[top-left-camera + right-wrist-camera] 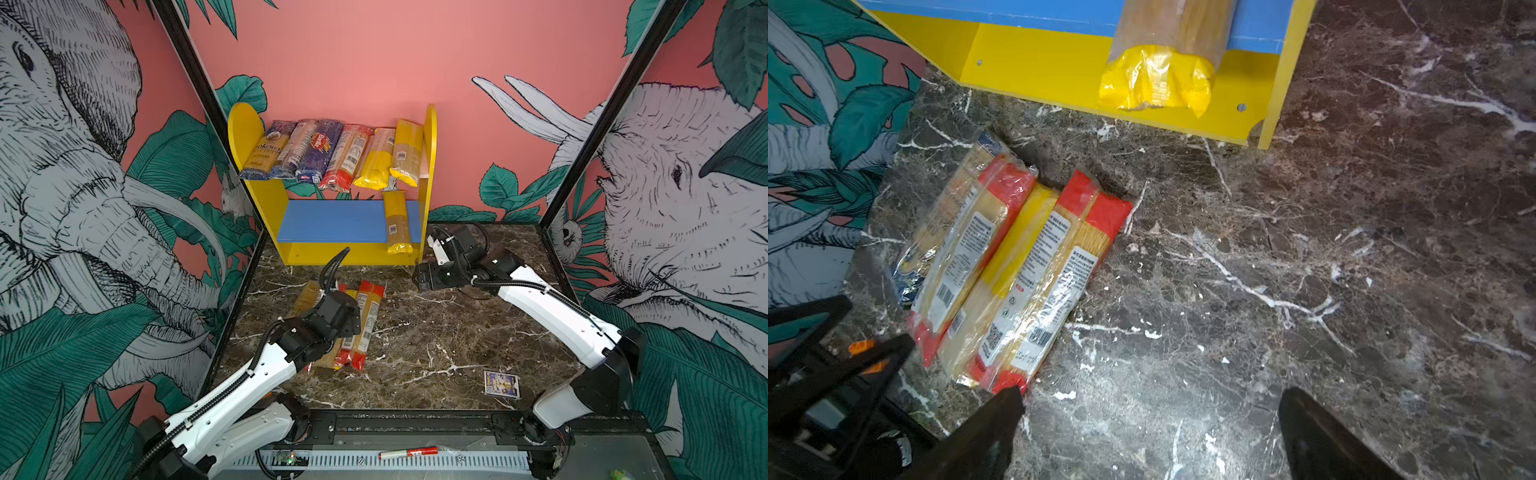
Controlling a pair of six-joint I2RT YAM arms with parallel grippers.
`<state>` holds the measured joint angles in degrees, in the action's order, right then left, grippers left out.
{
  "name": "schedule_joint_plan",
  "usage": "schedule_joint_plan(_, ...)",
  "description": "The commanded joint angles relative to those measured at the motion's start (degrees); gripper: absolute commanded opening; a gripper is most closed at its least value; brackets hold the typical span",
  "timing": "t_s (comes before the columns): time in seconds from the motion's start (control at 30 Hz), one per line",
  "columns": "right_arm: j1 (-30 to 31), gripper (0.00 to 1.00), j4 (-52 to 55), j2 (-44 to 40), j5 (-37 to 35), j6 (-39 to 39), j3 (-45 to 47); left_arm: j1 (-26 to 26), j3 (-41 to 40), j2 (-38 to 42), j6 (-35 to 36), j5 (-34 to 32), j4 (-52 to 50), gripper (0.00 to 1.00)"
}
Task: Arrange pasta packages on shelves
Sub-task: Place the pasta bag on the shelf, then move the pasta bag to the center of the table.
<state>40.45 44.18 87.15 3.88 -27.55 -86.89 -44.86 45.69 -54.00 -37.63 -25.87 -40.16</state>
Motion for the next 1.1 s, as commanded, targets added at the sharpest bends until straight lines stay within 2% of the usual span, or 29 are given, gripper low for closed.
schedule_joint_plan(0.0,0.0,0.97,1.6,-4.3,1.3,1.4,1.8,-5.2,-1.5,-3.3,-7.5,-1.8,-2.1,0.93)
schedule_joint_plan(0.13,0.0,0.98,3.2,-9.2,1.8,2.2,4.6,-11.4,-2.0,-8.1,-12.5,-4.7,-2.6,0.94)
schedule_joint_plan(0.33,0.0,0.99,5.8,-16.8,1.6,2.3,9.3,-14.4,-3.7,-13.9,-16.6,-4.9,-3.2,0.96)
schedule_joint_plan(0.63,-0.9,0.99,8.7,-24.3,1.3,3.2,14.0,-14.8,-7.5,-18.6,-17.1,-3.0,3.4,0.99)
schedule_joint_plan(0.87,-2.2,0.99,6.2,-23.5,3.3,3.3,13.9,-14.8,-5.8,-26.5,-12.7,-1.6,6.7,0.99)
schedule_joint_plan(1.07,-3.0,0.99,6.5,-22.8,3.5,3.6,12.7,-14.8,-6.0,-30.5,-12.6,0.4,10.9,0.99)
